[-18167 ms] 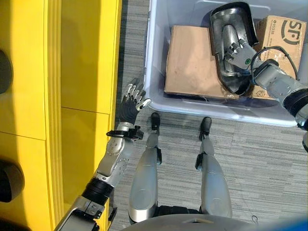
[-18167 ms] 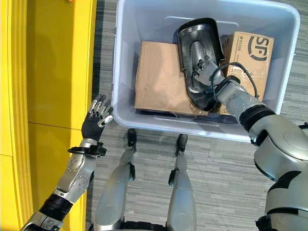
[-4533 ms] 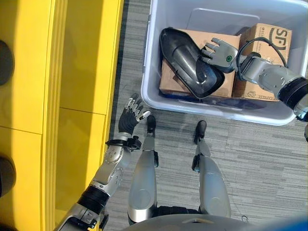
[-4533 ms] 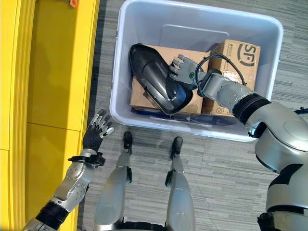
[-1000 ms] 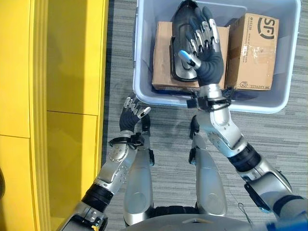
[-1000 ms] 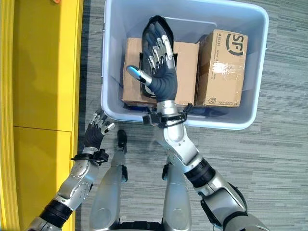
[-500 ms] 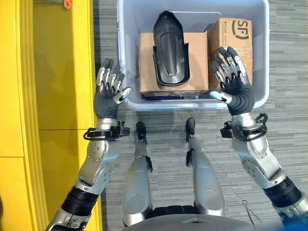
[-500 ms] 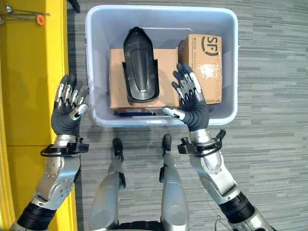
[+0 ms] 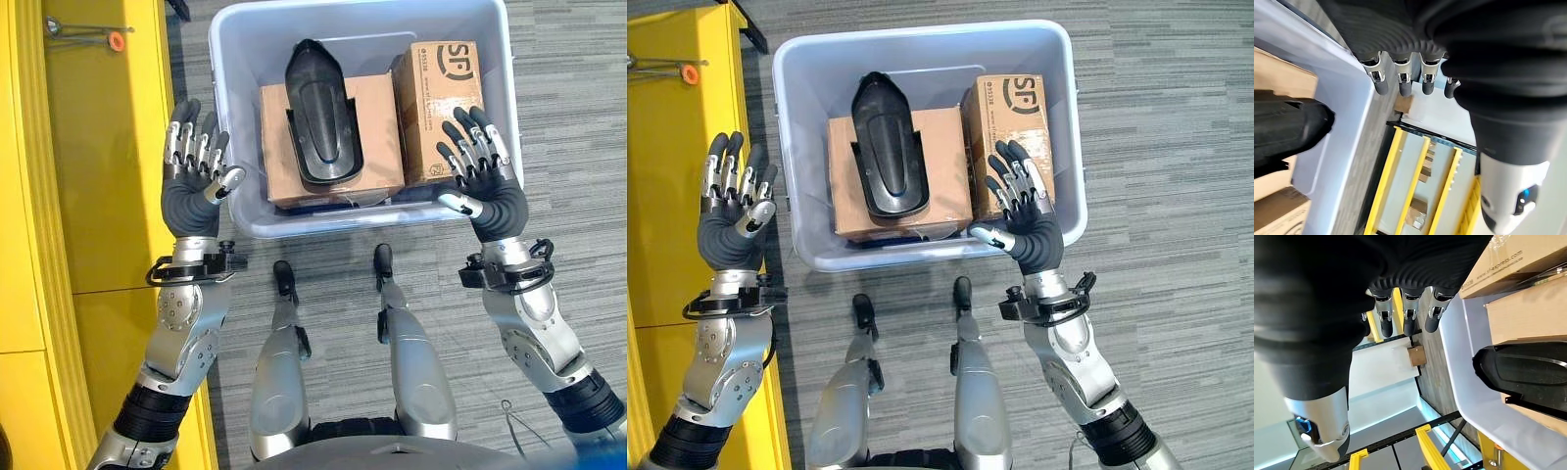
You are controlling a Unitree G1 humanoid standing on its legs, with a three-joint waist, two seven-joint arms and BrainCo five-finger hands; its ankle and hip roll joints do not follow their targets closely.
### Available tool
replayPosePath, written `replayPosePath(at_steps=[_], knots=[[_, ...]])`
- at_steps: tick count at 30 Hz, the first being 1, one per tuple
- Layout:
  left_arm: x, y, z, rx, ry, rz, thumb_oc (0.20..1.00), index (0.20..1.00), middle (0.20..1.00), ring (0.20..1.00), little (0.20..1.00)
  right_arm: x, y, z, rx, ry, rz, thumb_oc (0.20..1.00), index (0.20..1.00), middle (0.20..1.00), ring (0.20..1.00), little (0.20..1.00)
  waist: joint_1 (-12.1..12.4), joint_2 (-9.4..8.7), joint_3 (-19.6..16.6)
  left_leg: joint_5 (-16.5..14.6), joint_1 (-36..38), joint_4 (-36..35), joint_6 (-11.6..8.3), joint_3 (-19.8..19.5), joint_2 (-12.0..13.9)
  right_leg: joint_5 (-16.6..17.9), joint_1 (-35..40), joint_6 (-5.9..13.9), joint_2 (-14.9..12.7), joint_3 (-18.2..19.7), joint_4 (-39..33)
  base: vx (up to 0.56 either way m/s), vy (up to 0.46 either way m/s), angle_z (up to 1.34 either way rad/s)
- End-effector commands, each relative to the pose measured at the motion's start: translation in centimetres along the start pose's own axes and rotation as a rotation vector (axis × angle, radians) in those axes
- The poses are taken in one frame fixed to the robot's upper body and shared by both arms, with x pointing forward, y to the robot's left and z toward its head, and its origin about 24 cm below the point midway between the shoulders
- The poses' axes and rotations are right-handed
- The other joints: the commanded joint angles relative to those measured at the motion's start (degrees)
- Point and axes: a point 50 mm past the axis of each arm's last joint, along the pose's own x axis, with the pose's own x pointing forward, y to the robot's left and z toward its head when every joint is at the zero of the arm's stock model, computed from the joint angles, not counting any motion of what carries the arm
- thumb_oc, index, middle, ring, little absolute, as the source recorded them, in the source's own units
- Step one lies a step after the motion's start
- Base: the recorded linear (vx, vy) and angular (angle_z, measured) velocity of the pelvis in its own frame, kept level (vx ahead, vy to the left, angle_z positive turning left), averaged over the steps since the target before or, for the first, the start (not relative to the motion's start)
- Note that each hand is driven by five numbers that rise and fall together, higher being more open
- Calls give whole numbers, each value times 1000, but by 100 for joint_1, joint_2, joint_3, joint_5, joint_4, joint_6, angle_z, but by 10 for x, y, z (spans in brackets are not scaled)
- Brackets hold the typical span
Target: Move parts from the plastic box to the shelf.
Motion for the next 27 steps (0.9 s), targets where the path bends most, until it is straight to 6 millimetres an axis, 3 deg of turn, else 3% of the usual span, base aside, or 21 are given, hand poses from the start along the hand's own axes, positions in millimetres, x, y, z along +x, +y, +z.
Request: replayPosePath(at_steps=[1, 9, 13, 19, 27], knots=[[0, -5, 19, 39, -122, -60, 1000, 1000, 1000, 1000, 1000, -1, 5, 22, 26, -111, 28, 1000, 1000, 1000, 1000, 1000, -86, -34, -500, -397, 274, 92, -118, -12, 153, -501, -1, 344, -267, -262, 622, 3, -10, -5], [22, -22, 4, 80, -131, -73, 1000, 1000, 1000, 1000, 1000, 2, 6, 17, 35, -107, 1, 1000, 1000, 1000, 1000, 1000, -307, -93, -551, -415, 347, 82, -133, 203, 177, -459, -111, 337, -185, -67, 613, -6, -4, -6], [40, -24, -19, 205, -95, -14, 1000, 1000, 1000, 1000, 1000, 5, 7, 13, 56, -102, -19, 1000, 1000, 1000, 1000, 1000, -449, -162, -516, -408, 355, 71, -157, 321, 217, -430, -205, 328, -138, 32, 614, -13, -7, -22], [60, -11, -45, 268, -29, 157, 1000, 1000, 1000, 1000, 1000, 9, 12, 6, 102, -95, -30, 1000, 1000, 1000, 1000, 1000, -593, -272, -494, -406, 370, 92, -172, 477, 264, -395, -343, 317, -49, 185, 644, -11, -2, -14], [78, 14, -45, 297, -47, 376, 1000, 1000, 1000, 1000, 1000, 11, 18, 5, 133, -100, -25, 1000, 1000, 1000, 1000, 1000, -778, -453, -366, -408, 398, 86, -210, 626, 317, -366, -477, 312, 53, 301, 674, -7, -10, -17]])
